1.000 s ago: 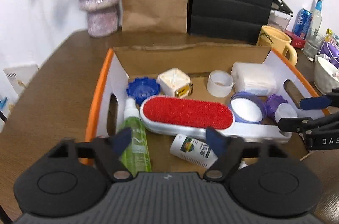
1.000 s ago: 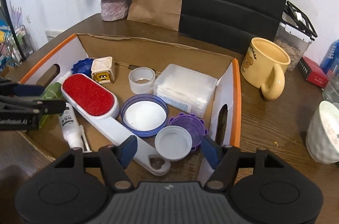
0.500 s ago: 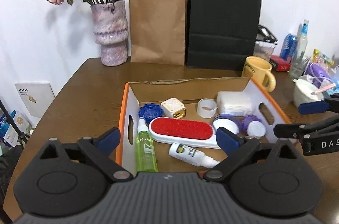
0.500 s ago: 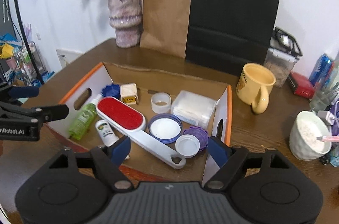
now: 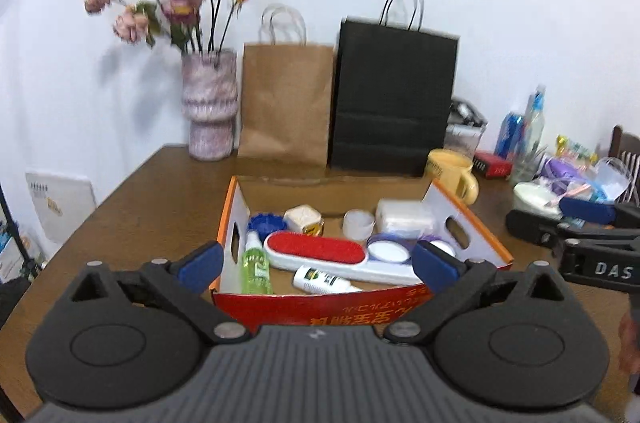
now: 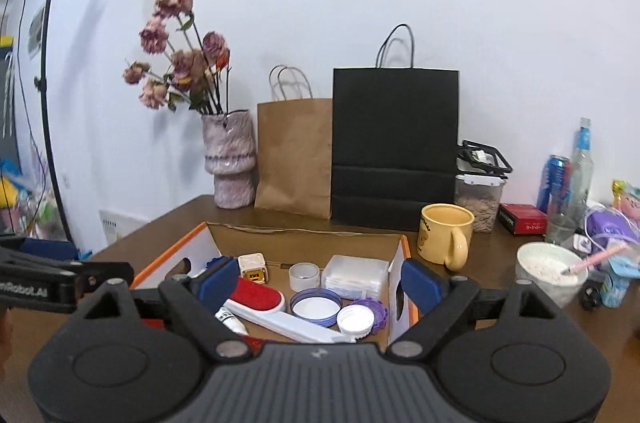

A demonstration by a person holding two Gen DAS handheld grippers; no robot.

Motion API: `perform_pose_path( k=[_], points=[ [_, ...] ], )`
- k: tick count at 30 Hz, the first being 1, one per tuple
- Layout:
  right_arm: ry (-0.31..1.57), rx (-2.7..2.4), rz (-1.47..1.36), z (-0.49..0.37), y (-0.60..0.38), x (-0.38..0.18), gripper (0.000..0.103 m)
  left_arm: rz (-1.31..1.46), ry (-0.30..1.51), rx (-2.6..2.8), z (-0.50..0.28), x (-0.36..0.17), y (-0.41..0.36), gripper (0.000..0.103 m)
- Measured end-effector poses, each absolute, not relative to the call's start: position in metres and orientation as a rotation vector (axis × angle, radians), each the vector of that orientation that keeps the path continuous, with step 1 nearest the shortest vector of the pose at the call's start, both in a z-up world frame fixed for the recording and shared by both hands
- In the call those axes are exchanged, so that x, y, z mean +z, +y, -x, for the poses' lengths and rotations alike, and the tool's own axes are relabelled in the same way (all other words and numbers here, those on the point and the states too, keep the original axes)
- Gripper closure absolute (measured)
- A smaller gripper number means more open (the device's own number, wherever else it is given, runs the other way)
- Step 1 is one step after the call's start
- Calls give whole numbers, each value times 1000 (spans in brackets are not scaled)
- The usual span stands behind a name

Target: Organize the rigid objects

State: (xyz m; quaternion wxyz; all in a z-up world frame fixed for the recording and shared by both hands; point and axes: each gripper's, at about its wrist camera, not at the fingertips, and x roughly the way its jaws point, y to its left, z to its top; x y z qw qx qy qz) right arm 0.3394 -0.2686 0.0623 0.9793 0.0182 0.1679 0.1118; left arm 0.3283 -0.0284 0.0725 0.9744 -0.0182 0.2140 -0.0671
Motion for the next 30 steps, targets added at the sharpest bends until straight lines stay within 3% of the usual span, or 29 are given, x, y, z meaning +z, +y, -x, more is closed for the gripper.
perform_pose_path(
  k=[12, 17, 30],
  points=[
    [230, 244, -20, -237, -258, 48, 12, 8, 204, -122, -219, 67, -19, 0],
    [178, 272, 5, -191, -254, 46, 5, 4, 191, -115, -183, 60, -14, 0],
    [147, 333, -6, -88, -249, 33, 3, 87, 221, -97, -86, 52, -3, 0]
  ],
)
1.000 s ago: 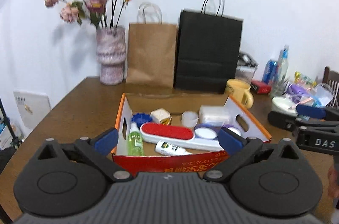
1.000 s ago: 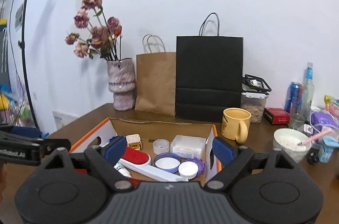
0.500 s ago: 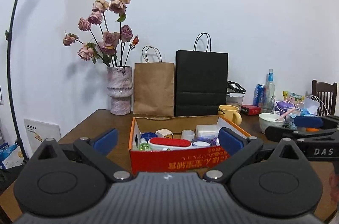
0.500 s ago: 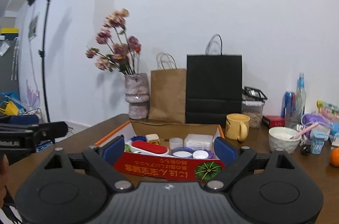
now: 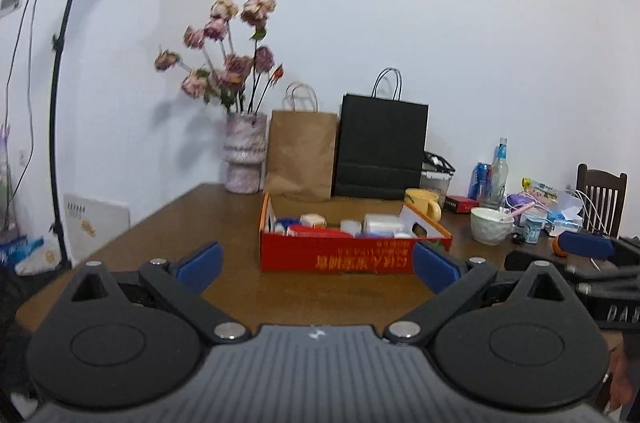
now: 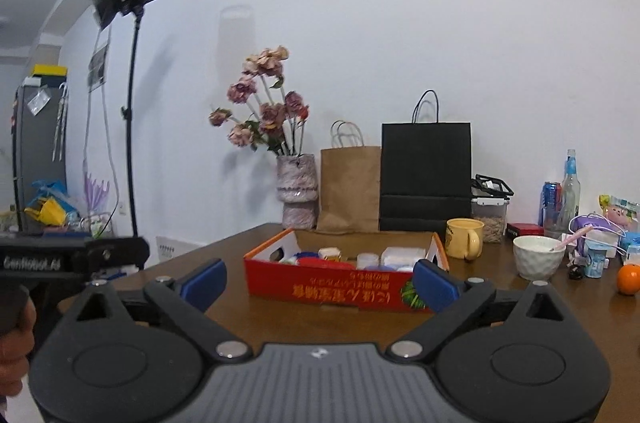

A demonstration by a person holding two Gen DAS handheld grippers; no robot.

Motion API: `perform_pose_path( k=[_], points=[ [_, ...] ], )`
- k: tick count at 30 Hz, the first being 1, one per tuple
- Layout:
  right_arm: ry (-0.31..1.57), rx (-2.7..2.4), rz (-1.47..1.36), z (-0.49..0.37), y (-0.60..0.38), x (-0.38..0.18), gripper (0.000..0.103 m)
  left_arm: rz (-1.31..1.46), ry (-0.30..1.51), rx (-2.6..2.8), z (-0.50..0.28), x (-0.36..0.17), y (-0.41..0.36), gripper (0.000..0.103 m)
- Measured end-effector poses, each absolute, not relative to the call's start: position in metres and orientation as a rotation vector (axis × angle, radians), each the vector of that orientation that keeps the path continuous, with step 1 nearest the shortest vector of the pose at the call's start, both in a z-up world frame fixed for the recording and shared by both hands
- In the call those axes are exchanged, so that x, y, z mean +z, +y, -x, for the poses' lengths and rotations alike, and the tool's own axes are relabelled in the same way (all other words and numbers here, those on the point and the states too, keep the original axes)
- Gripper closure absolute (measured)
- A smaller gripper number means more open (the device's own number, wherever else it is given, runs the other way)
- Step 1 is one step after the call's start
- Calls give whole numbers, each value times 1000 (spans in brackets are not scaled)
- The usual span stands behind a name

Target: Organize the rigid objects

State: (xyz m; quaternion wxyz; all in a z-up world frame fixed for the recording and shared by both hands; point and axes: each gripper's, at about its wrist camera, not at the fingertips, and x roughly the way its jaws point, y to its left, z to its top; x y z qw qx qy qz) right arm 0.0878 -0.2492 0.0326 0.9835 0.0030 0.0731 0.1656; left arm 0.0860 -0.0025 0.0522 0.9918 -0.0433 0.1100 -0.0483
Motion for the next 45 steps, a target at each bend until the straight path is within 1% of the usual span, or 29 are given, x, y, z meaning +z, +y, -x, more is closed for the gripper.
perform_pose_path(
  k=[6, 13, 45],
  points=[
    [137, 322, 2, -35, -251, 25, 2, 34, 236, -107, -40, 42, -7, 0],
    [116, 248, 18, 14, -252, 19, 2, -75, 145, -110, 3, 37, -25, 0],
    [128, 256, 5, 11, -256, 17, 2, -58, 126, -90, 7, 37, -23, 0]
  ],
)
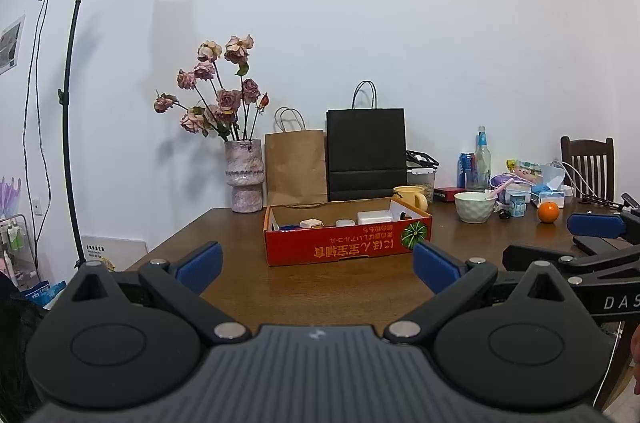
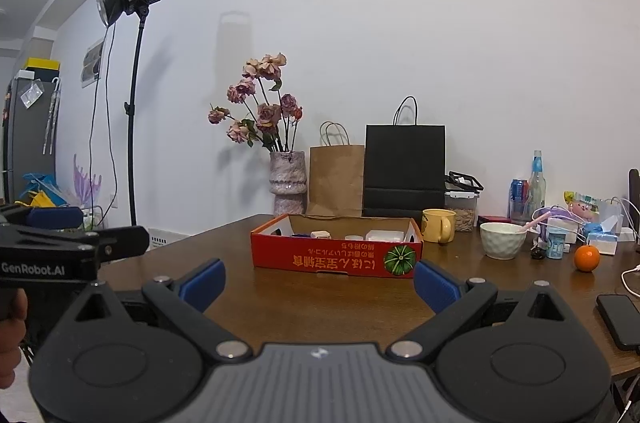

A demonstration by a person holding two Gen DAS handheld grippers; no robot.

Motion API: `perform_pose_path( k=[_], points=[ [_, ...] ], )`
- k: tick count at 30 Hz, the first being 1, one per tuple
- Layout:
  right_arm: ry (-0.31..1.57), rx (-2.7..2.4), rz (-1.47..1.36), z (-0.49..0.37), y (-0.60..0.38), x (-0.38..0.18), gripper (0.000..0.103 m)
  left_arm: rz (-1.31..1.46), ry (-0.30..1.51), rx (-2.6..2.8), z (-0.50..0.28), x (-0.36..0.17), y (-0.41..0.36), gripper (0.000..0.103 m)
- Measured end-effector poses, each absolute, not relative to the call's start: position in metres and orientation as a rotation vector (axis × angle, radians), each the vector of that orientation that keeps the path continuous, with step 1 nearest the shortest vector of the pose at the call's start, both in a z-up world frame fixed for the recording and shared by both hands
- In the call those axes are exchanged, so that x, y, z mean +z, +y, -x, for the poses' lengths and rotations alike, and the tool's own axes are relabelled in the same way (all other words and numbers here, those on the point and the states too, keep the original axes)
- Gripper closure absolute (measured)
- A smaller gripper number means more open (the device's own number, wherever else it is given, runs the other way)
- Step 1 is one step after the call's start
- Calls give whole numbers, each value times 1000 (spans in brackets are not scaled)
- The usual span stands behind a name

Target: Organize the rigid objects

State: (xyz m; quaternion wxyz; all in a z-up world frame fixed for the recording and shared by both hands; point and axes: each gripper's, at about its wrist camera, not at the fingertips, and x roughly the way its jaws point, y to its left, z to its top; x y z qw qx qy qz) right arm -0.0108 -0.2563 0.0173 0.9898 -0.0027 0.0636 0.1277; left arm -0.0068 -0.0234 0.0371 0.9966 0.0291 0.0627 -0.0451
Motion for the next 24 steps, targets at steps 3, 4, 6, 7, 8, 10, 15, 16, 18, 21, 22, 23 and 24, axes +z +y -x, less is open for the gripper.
perform_pose_path(
  k=[3, 4, 6, 7, 8, 10, 15, 16, 18, 21, 22, 23, 24],
  points=[
    [130, 257, 5, 11, -256, 17, 2, -59, 124, -91, 7, 37, -23, 0],
    [131, 256, 3, 11, -256, 17, 2, -61, 122, -91, 7, 37, -24, 0],
    [131, 256, 3, 11, -256, 17, 2, -62, 120, -91, 8, 37, -24, 0],
    [129, 256, 3, 11, -256, 17, 2, -62, 121, -92, 8, 36, -24, 0],
    [127, 256, 3, 11, -257, 17, 2, -60, 123, -94, 7, 36, -24, 0],
    [124, 255, 5, 11, -257, 17, 2, -54, 137, -100, 7, 36, -24, 0],
    [123, 255, 1, 12, -256, 16, 2, -56, 133, -102, 8, 37, -25, 0],
    [123, 254, 2, 12, -256, 17, 2, -56, 133, -102, 8, 37, -25, 0],
    [123, 253, 0, 12, -256, 16, 2, -55, 135, -103, 8, 37, -25, 0],
    [122, 252, 0, 12, -257, 16, 2, -57, 135, -103, 8, 36, -26, 0],
    [122, 253, 0, 12, -257, 16, 2, -57, 134, -103, 8, 36, -26, 0],
    [121, 252, 0, 12, -257, 16, 2, -58, 133, -103, 9, 36, -26, 0],
    [123, 253, 1, 11, -257, 16, 2, -59, 132, -103, 7, 37, -24, 0]
  ],
)
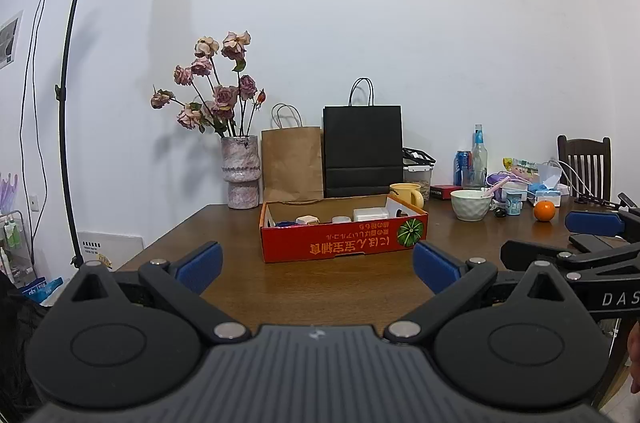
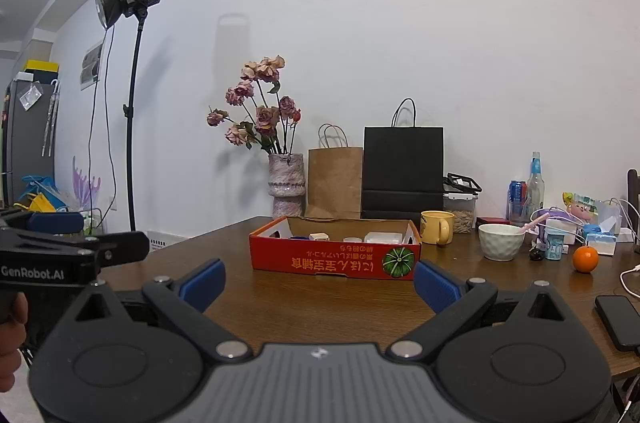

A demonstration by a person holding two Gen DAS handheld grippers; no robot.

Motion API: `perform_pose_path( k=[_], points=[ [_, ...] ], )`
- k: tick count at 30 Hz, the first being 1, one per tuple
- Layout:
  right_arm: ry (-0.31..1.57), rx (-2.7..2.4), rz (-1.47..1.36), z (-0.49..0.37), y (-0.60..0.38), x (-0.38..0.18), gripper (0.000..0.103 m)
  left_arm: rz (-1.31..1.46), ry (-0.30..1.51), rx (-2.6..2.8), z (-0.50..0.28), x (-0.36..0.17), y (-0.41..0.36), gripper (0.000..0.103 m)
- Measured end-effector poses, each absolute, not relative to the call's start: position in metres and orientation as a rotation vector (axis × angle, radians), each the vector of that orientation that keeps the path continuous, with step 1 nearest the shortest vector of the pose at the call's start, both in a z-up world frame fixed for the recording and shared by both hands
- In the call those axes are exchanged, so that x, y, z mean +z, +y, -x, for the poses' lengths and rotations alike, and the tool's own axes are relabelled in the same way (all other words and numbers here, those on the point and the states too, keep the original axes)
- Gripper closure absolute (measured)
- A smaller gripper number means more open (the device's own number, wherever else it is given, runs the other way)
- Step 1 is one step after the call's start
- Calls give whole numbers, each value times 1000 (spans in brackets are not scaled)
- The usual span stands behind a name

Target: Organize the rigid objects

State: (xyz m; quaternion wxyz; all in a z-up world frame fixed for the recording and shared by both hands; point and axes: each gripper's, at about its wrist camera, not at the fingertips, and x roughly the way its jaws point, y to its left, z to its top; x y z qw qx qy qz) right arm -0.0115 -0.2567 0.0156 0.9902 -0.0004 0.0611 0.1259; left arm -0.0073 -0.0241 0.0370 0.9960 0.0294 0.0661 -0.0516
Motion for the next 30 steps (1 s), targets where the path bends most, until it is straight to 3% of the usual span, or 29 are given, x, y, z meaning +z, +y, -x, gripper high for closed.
perform_pose_path(
  k=[30],
  points=[
    [127, 250, -3, 13, -257, 16, 2, -61, 144, -110, 6, 37, -25, 0]
  ],
)
